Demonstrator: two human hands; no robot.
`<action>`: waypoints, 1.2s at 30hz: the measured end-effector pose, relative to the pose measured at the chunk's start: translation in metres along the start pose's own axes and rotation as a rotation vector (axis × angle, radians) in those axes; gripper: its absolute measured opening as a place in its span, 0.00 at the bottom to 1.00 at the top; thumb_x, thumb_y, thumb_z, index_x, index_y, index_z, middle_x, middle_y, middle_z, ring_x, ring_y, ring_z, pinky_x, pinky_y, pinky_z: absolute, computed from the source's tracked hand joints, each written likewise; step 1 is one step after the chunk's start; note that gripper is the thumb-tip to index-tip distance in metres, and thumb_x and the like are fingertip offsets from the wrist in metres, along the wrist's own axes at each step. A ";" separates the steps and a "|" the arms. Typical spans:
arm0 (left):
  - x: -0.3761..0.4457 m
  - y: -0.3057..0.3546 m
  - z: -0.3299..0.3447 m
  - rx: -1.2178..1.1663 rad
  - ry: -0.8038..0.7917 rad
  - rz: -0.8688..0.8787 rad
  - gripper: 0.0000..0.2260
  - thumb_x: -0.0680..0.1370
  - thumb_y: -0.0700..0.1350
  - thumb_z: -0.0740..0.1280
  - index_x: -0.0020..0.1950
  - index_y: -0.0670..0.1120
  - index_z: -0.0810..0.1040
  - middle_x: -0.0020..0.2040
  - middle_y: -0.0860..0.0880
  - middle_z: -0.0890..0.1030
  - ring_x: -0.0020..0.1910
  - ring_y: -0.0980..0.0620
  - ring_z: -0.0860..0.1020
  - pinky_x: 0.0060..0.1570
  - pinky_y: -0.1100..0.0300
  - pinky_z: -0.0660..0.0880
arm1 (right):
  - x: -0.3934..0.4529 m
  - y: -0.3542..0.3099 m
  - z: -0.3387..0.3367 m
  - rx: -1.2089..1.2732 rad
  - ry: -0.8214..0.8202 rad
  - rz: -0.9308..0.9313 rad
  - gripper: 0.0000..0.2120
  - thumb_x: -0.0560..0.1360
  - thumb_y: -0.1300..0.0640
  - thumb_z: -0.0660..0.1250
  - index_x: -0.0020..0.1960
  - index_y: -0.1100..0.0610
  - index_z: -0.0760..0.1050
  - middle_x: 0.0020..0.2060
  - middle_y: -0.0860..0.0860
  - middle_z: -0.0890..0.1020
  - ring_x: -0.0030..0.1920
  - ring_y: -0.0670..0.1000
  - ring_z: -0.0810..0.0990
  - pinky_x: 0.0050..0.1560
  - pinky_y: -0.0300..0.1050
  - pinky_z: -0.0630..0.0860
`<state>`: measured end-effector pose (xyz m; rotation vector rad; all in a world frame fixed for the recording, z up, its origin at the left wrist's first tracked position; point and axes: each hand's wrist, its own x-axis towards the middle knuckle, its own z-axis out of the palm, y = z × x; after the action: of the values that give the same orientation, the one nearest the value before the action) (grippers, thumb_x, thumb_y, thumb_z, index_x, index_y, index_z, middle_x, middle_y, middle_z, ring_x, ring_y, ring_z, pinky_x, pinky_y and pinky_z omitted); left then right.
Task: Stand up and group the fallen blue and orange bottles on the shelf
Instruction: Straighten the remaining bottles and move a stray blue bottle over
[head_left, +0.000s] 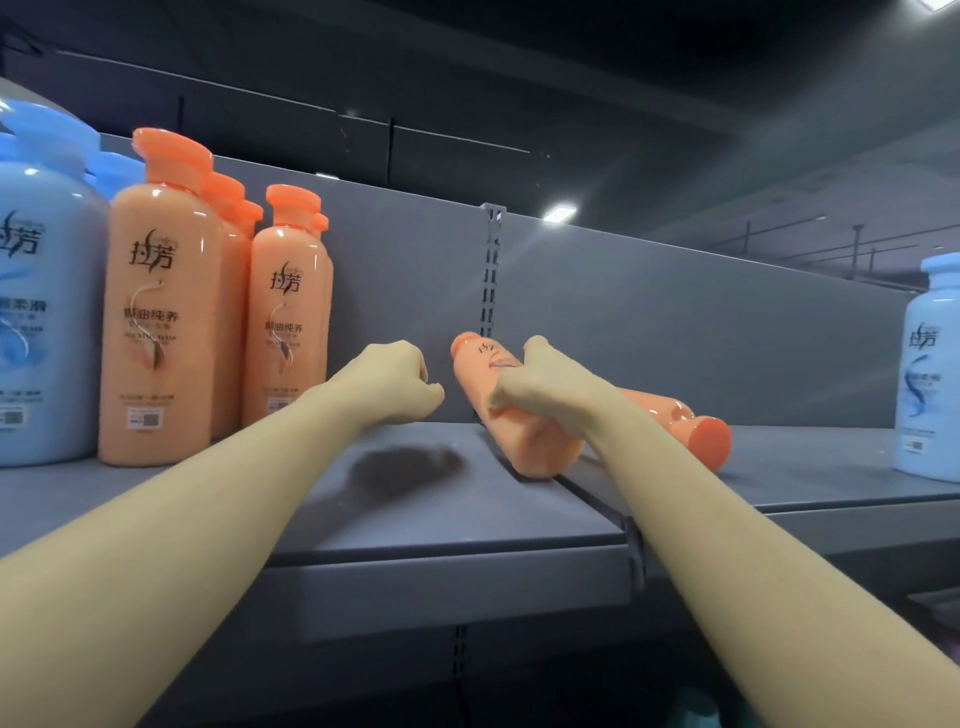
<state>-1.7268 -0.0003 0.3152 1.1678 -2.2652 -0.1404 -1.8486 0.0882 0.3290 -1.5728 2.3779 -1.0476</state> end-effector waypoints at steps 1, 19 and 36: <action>-0.002 0.002 -0.001 -0.039 -0.008 -0.011 0.07 0.77 0.47 0.60 0.42 0.45 0.71 0.39 0.44 0.75 0.35 0.43 0.71 0.39 0.59 0.70 | -0.002 0.000 0.001 0.024 0.026 -0.012 0.27 0.75 0.53 0.64 0.69 0.58 0.58 0.64 0.57 0.71 0.64 0.60 0.70 0.55 0.49 0.67; -0.003 -0.008 -0.033 -1.368 -0.128 -0.056 0.19 0.73 0.53 0.68 0.62 0.47 0.78 0.55 0.46 0.83 0.55 0.48 0.82 0.50 0.53 0.77 | -0.027 -0.071 0.028 0.386 0.297 -0.331 0.26 0.74 0.58 0.63 0.68 0.58 0.56 0.58 0.57 0.75 0.56 0.61 0.74 0.48 0.44 0.66; -0.011 -0.003 -0.031 -0.924 0.246 -0.164 0.13 0.64 0.48 0.77 0.46 0.47 0.83 0.42 0.47 0.83 0.39 0.48 0.80 0.43 0.55 0.79 | -0.009 -0.056 0.051 0.448 0.252 -0.308 0.24 0.70 0.62 0.63 0.65 0.56 0.63 0.58 0.55 0.76 0.57 0.58 0.76 0.57 0.48 0.74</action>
<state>-1.7036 0.0117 0.3346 0.7854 -1.5613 -0.9356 -1.7791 0.0587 0.3209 -1.7379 1.8653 -1.7859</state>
